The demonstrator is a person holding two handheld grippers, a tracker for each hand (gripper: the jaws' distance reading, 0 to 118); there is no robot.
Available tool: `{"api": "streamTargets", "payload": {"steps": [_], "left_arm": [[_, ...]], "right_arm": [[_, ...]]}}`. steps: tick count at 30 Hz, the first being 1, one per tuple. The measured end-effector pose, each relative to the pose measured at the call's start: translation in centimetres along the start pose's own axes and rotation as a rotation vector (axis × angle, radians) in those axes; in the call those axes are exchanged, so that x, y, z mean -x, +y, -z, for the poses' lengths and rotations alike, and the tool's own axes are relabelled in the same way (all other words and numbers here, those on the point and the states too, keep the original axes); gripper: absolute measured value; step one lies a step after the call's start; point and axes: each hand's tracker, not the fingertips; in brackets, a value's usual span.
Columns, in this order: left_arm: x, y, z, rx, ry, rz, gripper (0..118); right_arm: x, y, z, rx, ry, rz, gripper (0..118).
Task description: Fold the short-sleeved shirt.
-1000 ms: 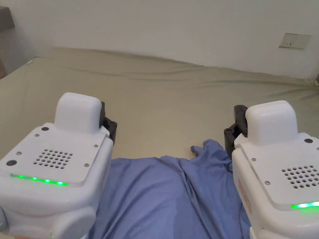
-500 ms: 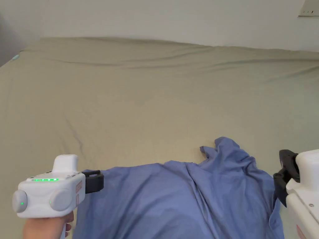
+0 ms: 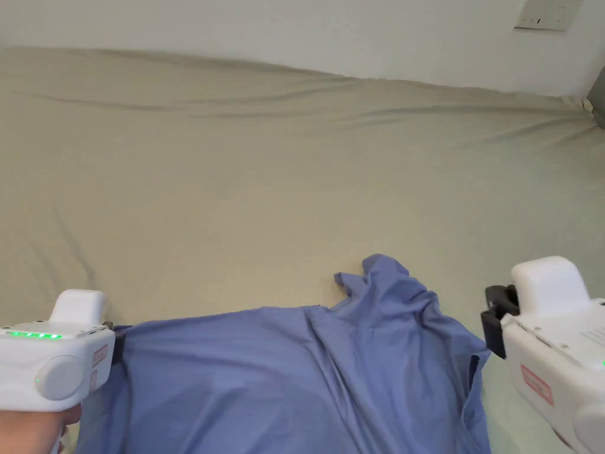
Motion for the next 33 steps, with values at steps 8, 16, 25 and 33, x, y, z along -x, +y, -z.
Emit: {"api": "streamTargets", "payload": {"steps": [8, 16, 25, 33], "left_arm": [[0.2, -0.6, -8.8, -0.181, 0.017, 0.032, 2], [1.2, -2.4, -12.9, -0.199, 0.040, 0.030, 2], [2.5, -3.1, -14.1, -0.193, 0.086, -0.013, 2], [3.8, -0.6, -20.5, -0.348, 0.139, -0.015, 2]], "right_arm": [[-1.6, 0.0, 14.1, 0.286, 0.081, -0.043, 115], [-0.9, -2.9, 21.9, 0.467, 0.060, -0.011, 114], [-1.5, -2.4, 17.3, 0.383, 0.092, -0.098, 2], [-5.1, 1.2, 3.7, 0.070, -0.041, -0.001, 2]]}}
